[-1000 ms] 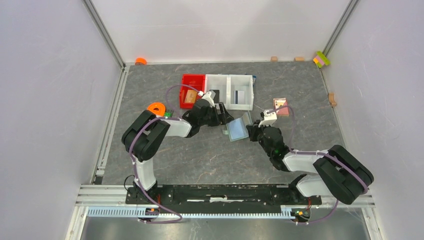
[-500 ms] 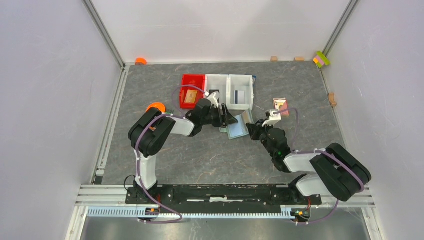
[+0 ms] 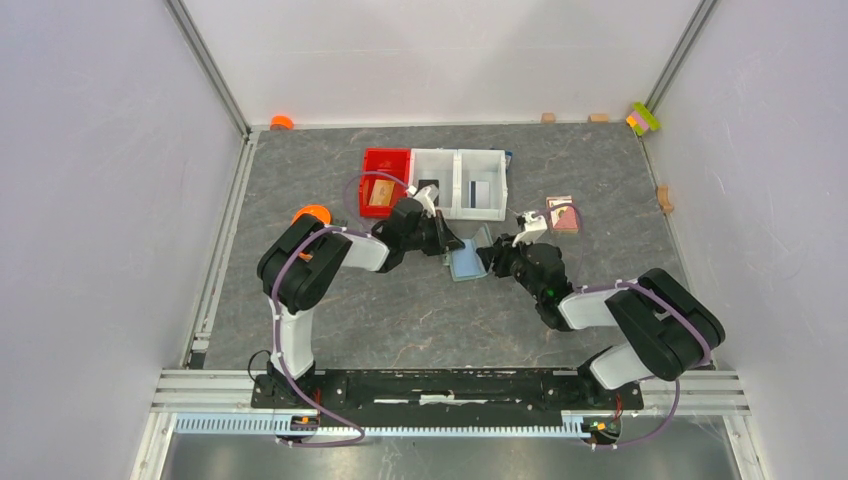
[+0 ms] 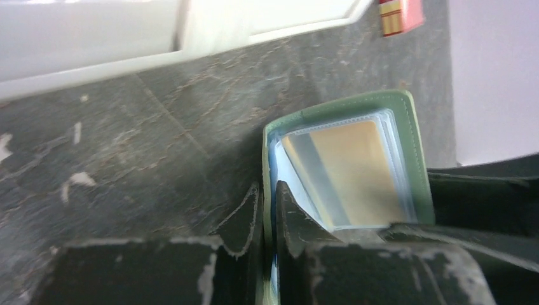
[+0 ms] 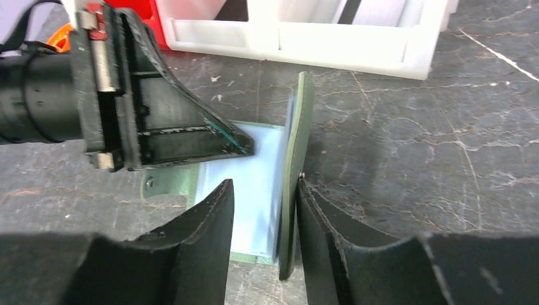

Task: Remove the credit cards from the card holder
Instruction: Open the card holder at the center of the board.

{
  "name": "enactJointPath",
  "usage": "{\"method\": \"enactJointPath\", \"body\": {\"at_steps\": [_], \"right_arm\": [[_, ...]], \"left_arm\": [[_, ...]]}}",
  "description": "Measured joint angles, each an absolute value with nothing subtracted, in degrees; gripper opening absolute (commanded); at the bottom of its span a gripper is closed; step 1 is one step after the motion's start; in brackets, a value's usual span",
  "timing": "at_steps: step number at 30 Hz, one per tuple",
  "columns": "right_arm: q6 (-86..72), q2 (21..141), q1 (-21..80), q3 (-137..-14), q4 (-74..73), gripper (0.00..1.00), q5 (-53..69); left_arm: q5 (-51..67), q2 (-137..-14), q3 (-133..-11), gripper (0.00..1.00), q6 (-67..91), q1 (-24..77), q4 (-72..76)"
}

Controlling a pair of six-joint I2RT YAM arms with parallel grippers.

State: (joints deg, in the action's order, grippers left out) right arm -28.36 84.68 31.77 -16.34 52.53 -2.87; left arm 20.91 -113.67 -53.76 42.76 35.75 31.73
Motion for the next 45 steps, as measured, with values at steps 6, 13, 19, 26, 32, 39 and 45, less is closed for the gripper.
{"method": "enactJointPath", "body": {"at_steps": [6, 13, 19, 26, 32, 39, 45], "right_arm": [[-28.01, 84.75, 31.77, -16.99, 51.86, 0.42, -1.50], [-28.05, 84.60, 31.77, -16.99, 51.11, 0.44, -2.00], [-28.03, 82.37, 31.77, -16.34, 51.07, 0.42, -3.60], [-28.23, 80.18, 31.77, -15.00, 50.87, 0.25, -6.98], [-28.18, 80.36, 31.77, -15.00, 50.24, 0.14, -7.14], [-28.16, 80.49, 31.77, -15.11, 49.91, 0.09, -7.16], [-26.87, 83.02, 31.70, -19.25, 45.71, 0.14, -7.97]], "left_arm": [[15.55, -112.62, -55.70, 0.03, 40.23, 36.10, 23.24], [12.45, -111.70, -57.01, 0.02, 38.39, 36.14, 19.05], [12.01, -111.70, -57.49, 0.02, 38.04, 36.14, 18.06], [11.97, -111.70, -57.49, 0.02, 37.93, 36.23, 18.04], [11.88, -111.70, -57.49, 0.02, 37.69, 36.36, 18.04], [11.79, -111.70, -57.49, 0.02, 37.60, 36.38, 18.02], [10.48, -111.70, -57.52, 0.02, 37.50, 36.23, 17.85]]}}
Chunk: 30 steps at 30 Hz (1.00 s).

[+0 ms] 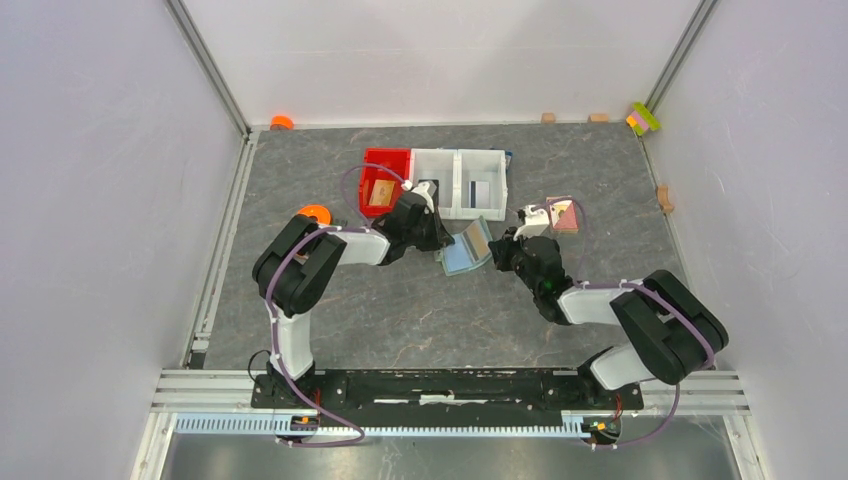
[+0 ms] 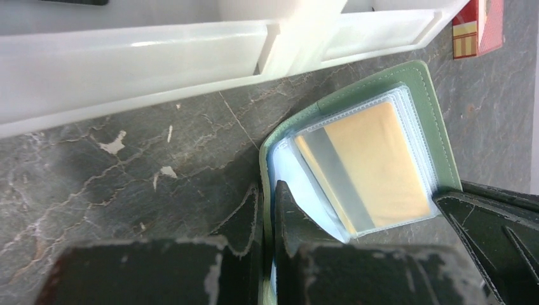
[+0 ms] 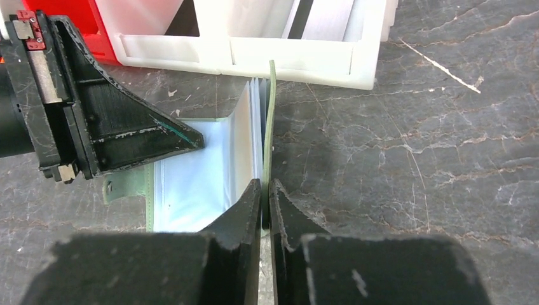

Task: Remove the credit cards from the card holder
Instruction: Open the card holder at the center of the board.

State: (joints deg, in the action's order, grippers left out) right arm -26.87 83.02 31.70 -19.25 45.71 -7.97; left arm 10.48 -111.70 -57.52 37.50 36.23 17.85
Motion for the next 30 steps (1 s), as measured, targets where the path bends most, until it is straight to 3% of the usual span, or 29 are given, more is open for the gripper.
{"method": "enactJointPath", "body": {"at_steps": [7, 15, 25, 30], "right_arm": [[-24.88, 84.86, 31.92, -21.43, 43.57, 0.34, -6.66], [-23.86, 85.52, 32.64, -21.43, 42.17, 0.46, -4.40], [-23.83, 83.33, 32.64, -19.79, 43.29, 0.42, -4.45], [-23.77, 80.95, 32.64, -18.61, 44.01, 0.34, -5.82]], "left_arm": [[9.74, -111.70, -57.82, 0.02, 37.34, 35.97, 17.39], [9.67, -111.70, -57.82, 0.02, 37.32, 36.10, 17.30], [9.67, -111.70, -57.84, 0.02, 37.28, 36.12, 17.26], [9.69, -111.70, -58.17, 0.02, 37.26, 36.12, 16.75]]}}
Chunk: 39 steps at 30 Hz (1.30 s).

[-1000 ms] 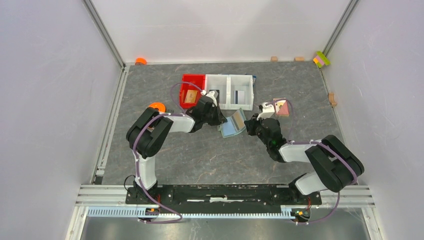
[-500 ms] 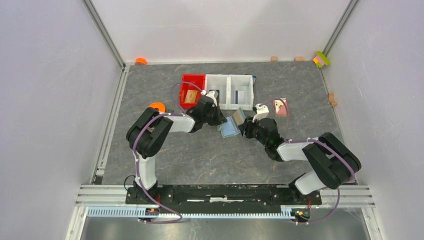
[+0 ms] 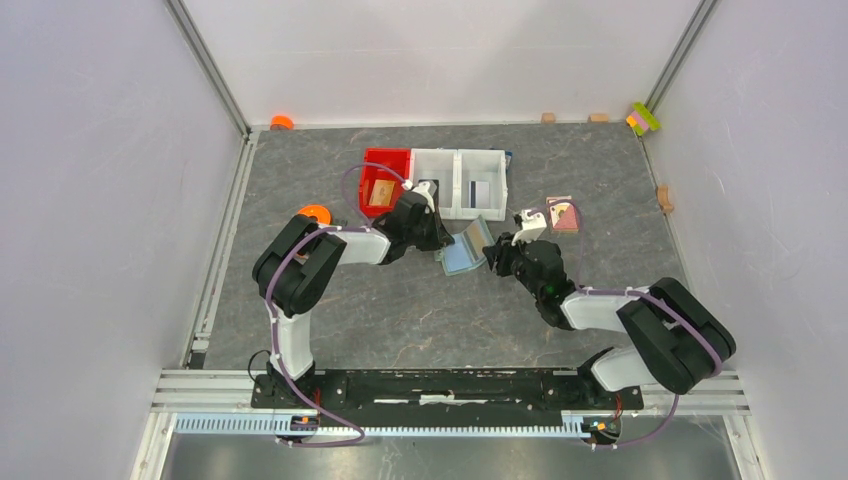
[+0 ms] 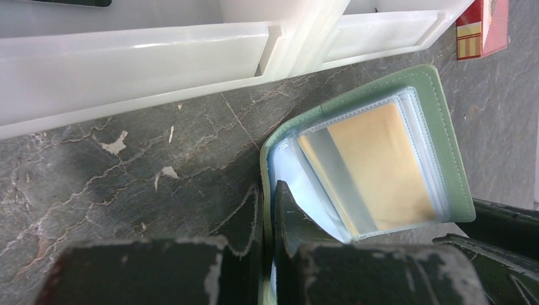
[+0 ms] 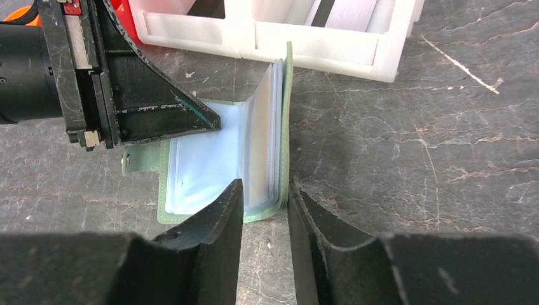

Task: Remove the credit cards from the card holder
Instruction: Open the card holder at the center of the board.

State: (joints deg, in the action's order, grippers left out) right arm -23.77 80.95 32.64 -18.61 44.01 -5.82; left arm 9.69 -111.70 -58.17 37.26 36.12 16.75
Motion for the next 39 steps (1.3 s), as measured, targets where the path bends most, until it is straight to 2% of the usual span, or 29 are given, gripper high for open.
{"method": "enactJointPath", "body": {"at_steps": [11, 19, 29, 31, 35, 39], "right_arm": [[-24.14, 79.44, 32.64, -16.88, 45.80, 0.12, -7.99], [-23.88, 79.61, 32.64, -17.26, 45.04, 0.10, -8.05], [-21.06, 84.14, 32.67, -24.08, 37.58, 0.25, -9.19], [-20.67, 84.55, 32.86, -24.67, 36.62, 0.30, -9.17], [-20.05, 84.62, 33.36, -24.75, 35.68, 0.47, -8.60], [-19.53, 84.62, 33.78, -24.75, 35.99, 0.57, -7.29]], "left_arm": [[9.67, -111.70, -58.37, 0.02, 37.23, 36.14, 16.29], [9.67, -111.70, -58.46, 0.02, 37.23, 36.14, 16.12], [9.13, -111.70, -59.00, 0.02, 36.47, 36.12, 15.49], [9.15, -111.70, -59.20, 0.02, 36.21, 36.12, 15.18], [9.32, -111.70, -59.31, 0.02, 35.88, 36.21, 14.87], [9.34, -111.70, -59.31, 0.02, 35.68, 36.36, 14.81]]}}
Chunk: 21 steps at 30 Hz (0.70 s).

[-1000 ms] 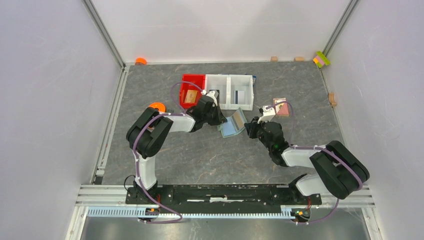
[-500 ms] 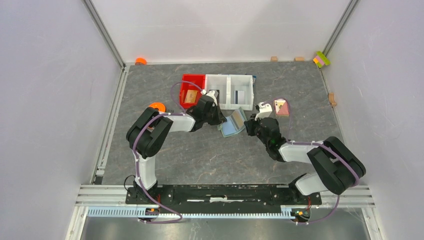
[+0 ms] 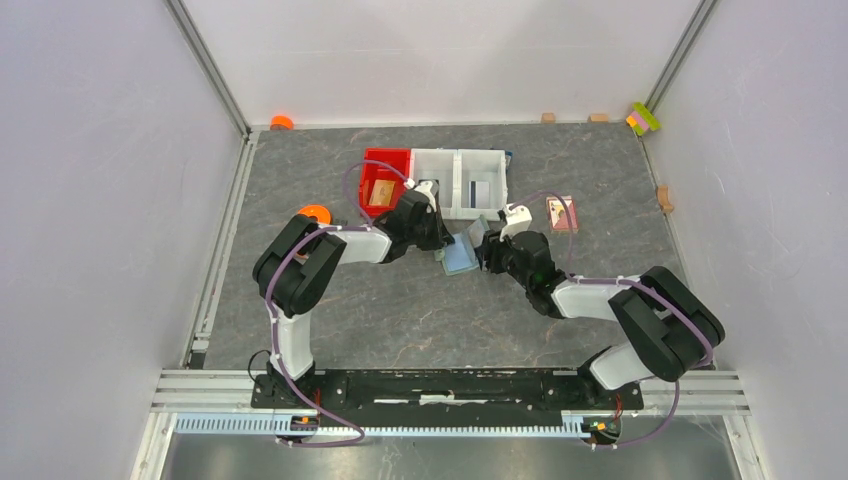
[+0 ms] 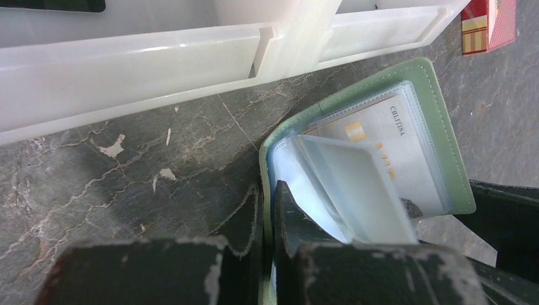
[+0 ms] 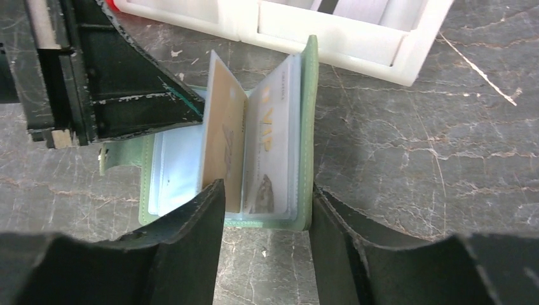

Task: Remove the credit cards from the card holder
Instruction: Open the card holder at the center of the board.

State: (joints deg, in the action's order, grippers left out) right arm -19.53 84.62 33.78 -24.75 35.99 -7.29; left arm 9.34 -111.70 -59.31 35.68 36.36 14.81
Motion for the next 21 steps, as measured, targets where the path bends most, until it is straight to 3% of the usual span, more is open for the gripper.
{"method": "enactJointPath", "body": {"at_steps": [5, 8, 16, 21], "right_arm": [[-19.20, 84.62, 34.13, -24.73, 36.69, 0.64, -6.00], [-19.20, 84.71, 34.13, -24.73, 36.84, 0.63, -5.65], [-19.55, 86.61, 34.13, -25.15, 35.53, 0.22, -6.07], [-20.62, 87.00, 34.20, -25.69, 34.87, 0.05, -6.96]], "left_arm": [[9.39, -111.70, -59.31, 0.02, 35.68, 36.40, 14.79], [9.61, -111.70, -59.31, 0.02, 35.66, 36.40, 14.79], [11.60, -111.70, -59.31, 0.02, 35.66, 36.49, 15.22], [12.58, -111.59, -58.04, 0.14, 35.70, 36.49, 18.41]]}}
